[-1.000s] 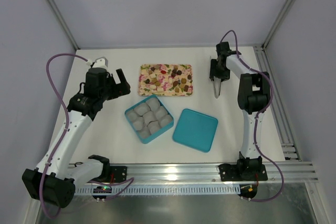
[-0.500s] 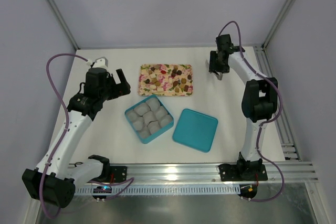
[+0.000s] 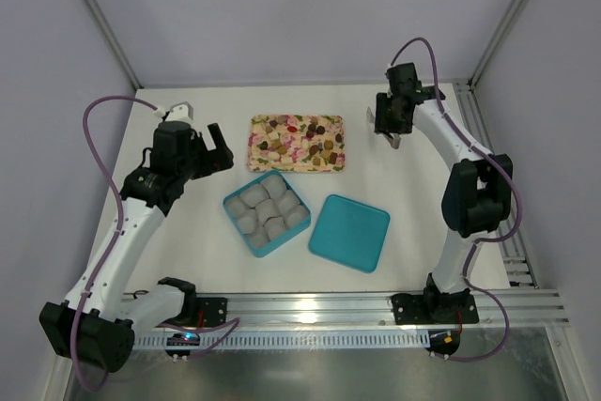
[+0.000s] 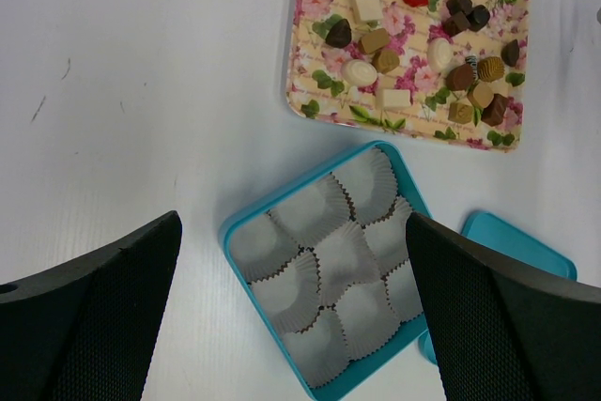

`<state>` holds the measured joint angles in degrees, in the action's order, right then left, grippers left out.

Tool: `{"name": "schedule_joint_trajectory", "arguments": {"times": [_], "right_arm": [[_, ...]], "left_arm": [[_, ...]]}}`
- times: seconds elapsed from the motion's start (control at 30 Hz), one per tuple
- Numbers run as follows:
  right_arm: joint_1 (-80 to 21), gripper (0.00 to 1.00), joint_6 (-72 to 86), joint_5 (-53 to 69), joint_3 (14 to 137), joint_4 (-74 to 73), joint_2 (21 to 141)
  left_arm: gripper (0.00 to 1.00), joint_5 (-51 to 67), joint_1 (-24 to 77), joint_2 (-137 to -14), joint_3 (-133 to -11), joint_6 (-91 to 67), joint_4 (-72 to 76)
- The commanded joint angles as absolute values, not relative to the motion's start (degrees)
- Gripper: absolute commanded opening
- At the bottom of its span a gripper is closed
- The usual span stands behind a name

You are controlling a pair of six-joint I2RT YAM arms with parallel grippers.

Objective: Pack the chocolate

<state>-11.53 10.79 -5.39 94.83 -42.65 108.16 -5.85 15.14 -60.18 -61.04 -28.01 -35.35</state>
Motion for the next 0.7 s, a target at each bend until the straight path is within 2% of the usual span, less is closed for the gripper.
{"name": "schedule_joint_trajectory", "arguments": {"times": [0.0, 0.27, 0.67], "right_arm": [[-13.18, 0.51, 11.16, -5.36, 94.83, -42.63, 102.66], [-19.85, 0.51, 11.60, -3.69, 95.01, -43.50, 99.93], [-29.44, 0.45, 12.92, -3.25, 93.17, -44.30, 100.37]], "left_arm": [[1.00, -4.92, 15.12, -59.85, -60.82, -27.86, -32.78], [1.00, -5.01, 15.03, -59.77, -60.73, -27.77, -32.87], [1.00, -5.10, 15.03, -60.12, -60.56, -27.77, -32.78]]}}
